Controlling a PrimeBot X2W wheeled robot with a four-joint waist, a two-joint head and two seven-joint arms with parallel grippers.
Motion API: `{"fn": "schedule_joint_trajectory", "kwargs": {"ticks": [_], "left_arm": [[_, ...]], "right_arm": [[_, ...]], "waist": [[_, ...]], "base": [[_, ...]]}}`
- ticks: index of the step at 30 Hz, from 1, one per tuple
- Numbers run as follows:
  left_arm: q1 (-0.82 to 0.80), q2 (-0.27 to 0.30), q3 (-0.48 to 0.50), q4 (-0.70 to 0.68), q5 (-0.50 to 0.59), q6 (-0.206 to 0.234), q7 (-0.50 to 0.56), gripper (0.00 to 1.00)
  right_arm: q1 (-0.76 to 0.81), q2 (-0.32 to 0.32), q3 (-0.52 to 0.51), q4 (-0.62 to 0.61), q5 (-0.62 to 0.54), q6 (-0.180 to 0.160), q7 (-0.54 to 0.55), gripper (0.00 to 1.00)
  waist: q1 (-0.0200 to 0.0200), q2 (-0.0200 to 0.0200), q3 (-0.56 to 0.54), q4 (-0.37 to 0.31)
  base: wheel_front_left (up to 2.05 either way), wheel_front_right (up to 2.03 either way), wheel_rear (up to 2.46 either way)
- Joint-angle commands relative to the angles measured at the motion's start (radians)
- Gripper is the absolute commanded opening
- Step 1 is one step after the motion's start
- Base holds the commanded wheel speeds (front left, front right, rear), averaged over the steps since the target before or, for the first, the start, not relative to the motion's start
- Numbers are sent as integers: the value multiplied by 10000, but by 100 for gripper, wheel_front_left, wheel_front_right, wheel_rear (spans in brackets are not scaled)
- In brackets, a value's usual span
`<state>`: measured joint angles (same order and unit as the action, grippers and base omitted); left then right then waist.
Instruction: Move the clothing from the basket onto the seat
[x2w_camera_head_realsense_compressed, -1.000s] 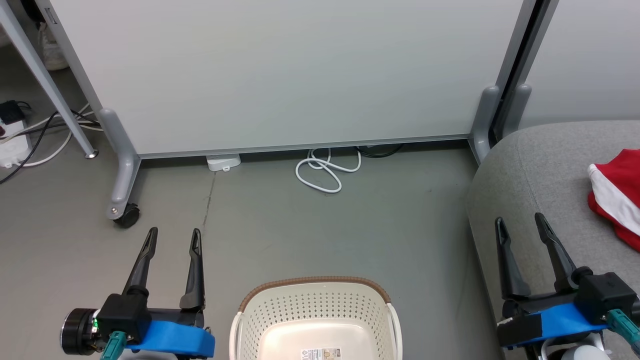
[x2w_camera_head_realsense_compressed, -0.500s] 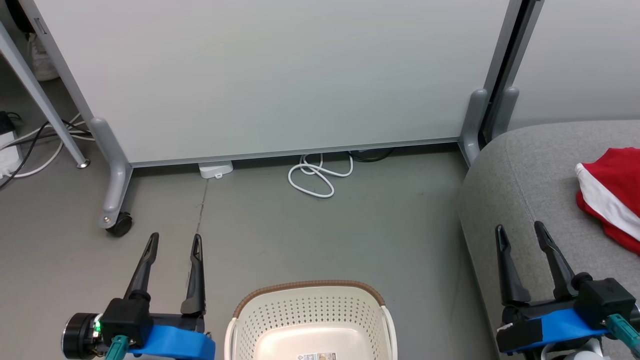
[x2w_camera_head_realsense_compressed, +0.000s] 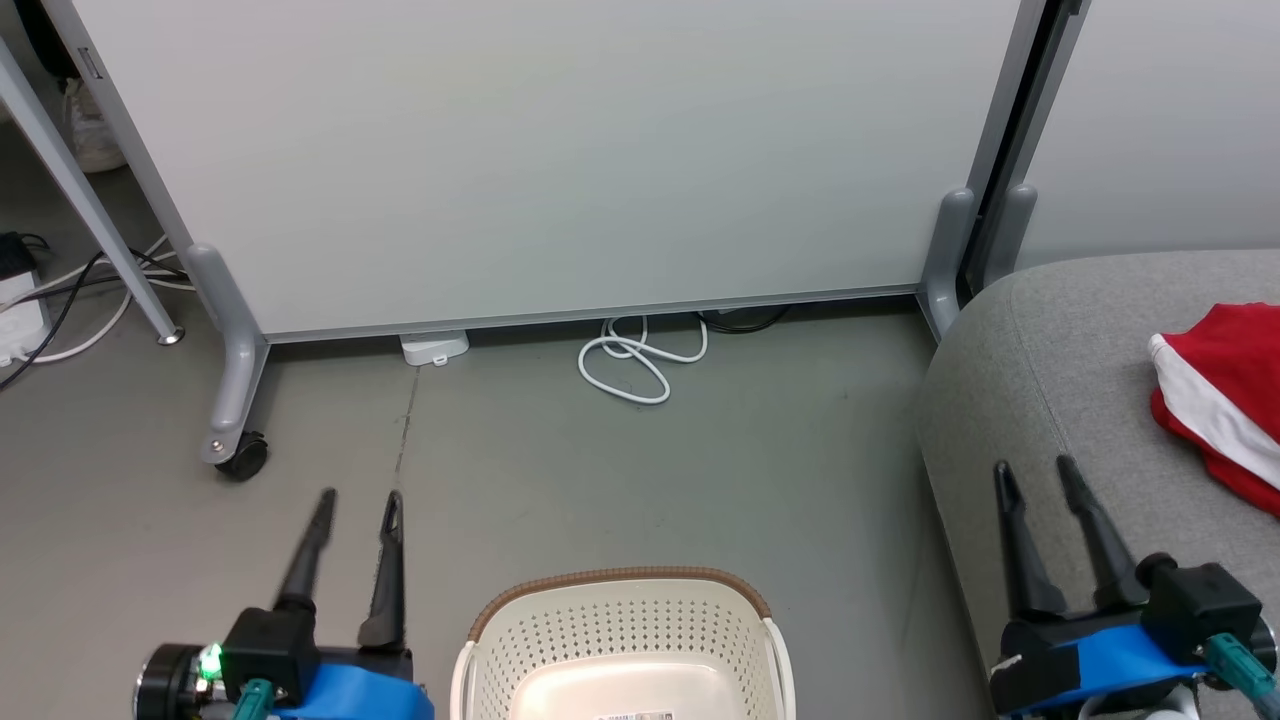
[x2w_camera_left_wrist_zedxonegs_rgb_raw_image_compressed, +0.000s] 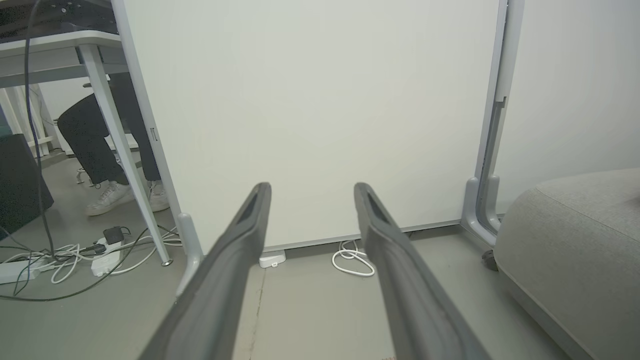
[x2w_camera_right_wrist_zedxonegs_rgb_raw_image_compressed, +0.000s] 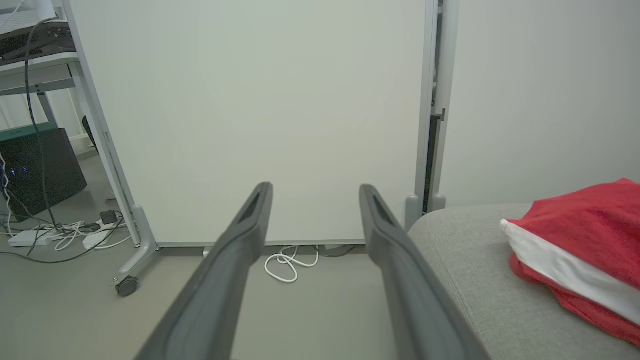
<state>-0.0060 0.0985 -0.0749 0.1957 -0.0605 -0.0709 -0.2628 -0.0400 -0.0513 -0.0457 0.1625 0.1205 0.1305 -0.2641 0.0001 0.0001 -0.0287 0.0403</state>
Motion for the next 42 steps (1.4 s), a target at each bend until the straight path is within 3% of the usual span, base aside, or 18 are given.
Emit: {"fn": "schedule_joint_trajectory", "kwargs": {"ticks": [1,42], "left_arm": [[60,-31,-4,114,-12,-1,17,0],[-408,-256,849,374,-6893,-272,1707,0]], "right_arm": [[38,6,0,118,9,0,7,0],[-281,9,-309,519,6628,2,1691,0]], "waist": [[0,-1,-1,0],[0,-1,96,-123]], "base": [[0,0,0],[0,0,0]]}}
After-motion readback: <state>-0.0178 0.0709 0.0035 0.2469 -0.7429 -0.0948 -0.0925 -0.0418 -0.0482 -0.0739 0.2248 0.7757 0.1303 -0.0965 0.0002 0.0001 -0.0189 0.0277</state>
